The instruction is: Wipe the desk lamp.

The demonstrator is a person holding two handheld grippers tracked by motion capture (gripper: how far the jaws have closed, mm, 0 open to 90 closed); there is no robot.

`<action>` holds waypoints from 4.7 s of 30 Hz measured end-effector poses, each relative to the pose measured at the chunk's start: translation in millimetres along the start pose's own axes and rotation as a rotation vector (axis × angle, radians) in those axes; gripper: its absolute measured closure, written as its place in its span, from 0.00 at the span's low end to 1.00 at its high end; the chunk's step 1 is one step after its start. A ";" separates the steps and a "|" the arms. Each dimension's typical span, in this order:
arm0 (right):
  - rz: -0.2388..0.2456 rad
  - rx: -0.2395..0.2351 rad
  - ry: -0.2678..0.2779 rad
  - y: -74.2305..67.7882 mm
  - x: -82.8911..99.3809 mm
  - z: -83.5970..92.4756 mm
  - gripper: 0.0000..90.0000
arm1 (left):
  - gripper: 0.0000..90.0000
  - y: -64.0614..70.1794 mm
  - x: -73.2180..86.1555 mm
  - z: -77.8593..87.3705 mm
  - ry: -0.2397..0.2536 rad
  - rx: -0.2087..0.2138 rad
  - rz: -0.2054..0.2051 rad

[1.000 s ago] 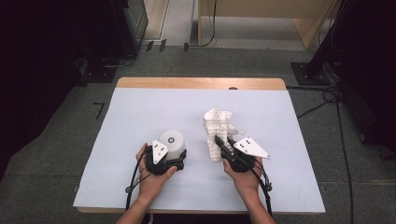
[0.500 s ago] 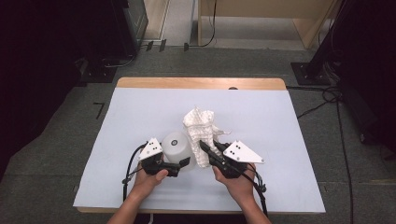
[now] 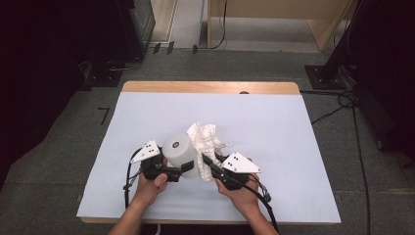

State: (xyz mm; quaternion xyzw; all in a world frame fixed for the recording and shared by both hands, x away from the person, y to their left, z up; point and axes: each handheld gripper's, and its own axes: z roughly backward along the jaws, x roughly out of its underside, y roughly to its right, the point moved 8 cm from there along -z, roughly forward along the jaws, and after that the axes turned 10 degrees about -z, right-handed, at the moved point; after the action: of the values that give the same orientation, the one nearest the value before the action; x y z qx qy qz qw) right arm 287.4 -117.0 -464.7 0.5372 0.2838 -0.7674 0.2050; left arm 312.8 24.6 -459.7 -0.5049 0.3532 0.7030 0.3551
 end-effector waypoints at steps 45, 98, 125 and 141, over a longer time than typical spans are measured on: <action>-0.087 0.157 0.068 58.1 -14.7 25.5 0.84 | 0.09 -13.2 42.6 -34.8 -0.276 -0.279 -0.306; -0.053 0.052 0.094 11.0 -22.1 19.1 0.83 | 0.09 4.5 20.5 -21.4 -0.164 -0.019 -0.040; 0.021 0.035 0.005 -1.3 7.9 -3.9 0.83 | 0.09 0.3 1.3 -4.0 -0.092 0.021 -0.024; 0.034 0.068 0.004 5.5 8.7 -2.0 0.83 | 0.09 10.1 4.7 -12.1 -0.133 0.013 -0.092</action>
State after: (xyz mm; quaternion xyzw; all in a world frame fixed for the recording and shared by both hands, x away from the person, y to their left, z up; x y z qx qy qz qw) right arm 289.2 -119.9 -474.6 0.5499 0.2489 -0.7720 0.1991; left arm 308.5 9.9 -465.7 -0.4703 0.3100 0.7156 0.4130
